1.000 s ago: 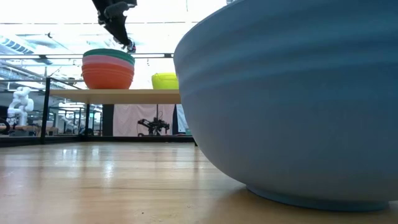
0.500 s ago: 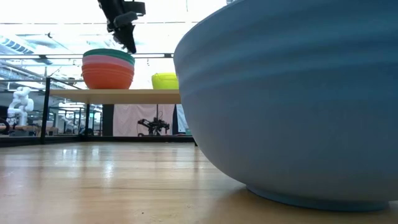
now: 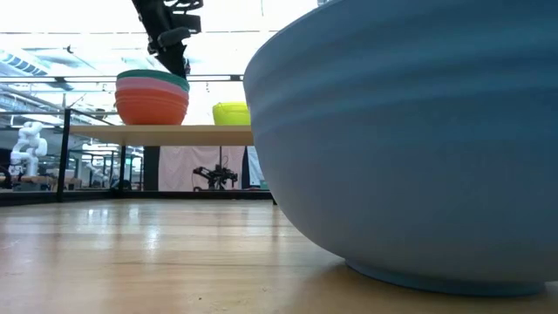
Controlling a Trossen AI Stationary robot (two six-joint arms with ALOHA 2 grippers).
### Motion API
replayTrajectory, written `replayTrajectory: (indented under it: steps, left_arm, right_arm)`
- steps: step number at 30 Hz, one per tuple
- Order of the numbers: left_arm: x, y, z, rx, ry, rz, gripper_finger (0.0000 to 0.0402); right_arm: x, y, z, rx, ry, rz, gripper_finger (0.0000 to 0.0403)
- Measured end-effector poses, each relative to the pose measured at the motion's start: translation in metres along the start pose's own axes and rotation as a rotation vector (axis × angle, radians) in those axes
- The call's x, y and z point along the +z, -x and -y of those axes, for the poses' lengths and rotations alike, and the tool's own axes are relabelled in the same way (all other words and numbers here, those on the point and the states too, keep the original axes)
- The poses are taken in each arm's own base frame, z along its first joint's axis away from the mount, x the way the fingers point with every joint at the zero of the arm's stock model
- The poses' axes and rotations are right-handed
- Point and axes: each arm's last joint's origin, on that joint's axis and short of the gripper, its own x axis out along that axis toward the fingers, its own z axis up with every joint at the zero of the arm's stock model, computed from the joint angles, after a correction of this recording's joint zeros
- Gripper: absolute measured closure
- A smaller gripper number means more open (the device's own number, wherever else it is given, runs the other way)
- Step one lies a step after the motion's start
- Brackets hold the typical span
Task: Place and stack bowls onto a shelf
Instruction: Stack the blue green bowl into the pink bowl on the shelf, then stack the purple bowl into the green bowl on the shelf
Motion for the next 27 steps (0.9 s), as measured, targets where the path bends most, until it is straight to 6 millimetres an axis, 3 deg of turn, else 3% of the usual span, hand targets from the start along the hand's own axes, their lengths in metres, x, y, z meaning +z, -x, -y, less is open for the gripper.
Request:
replayTrajectory:
  steps: [10, 17, 22, 27]
  left_arm:
    - [-0.002, 0.006, -0.001, 0.005, -0.021, 0.016, 0.0366]
    - [-0.013, 0.049, 0.009, -0.075, 0.003, 0.164, 0.0367]
    - [-0.035, 0.08, 0.028, -0.193, -0.034, 0.287, 0.0367]
    - [-0.066, 0.084, 0.056, -0.32, -0.032, 0.411, 0.0367]
  right_arm:
    - [0.0, 0.0, 0.0, 0.0, 0.0, 0.0, 0.0196]
    - [0.0, 0.0, 0.0, 0.0, -0.026, -0.005, 0.0196]
    - [0.0, 0.0, 0.0, -0.004, -0.058, -0.002, 0.0196]
    - [0.0, 0.001, -0.001, -0.06, -0.102, 0.007, 0.0196]
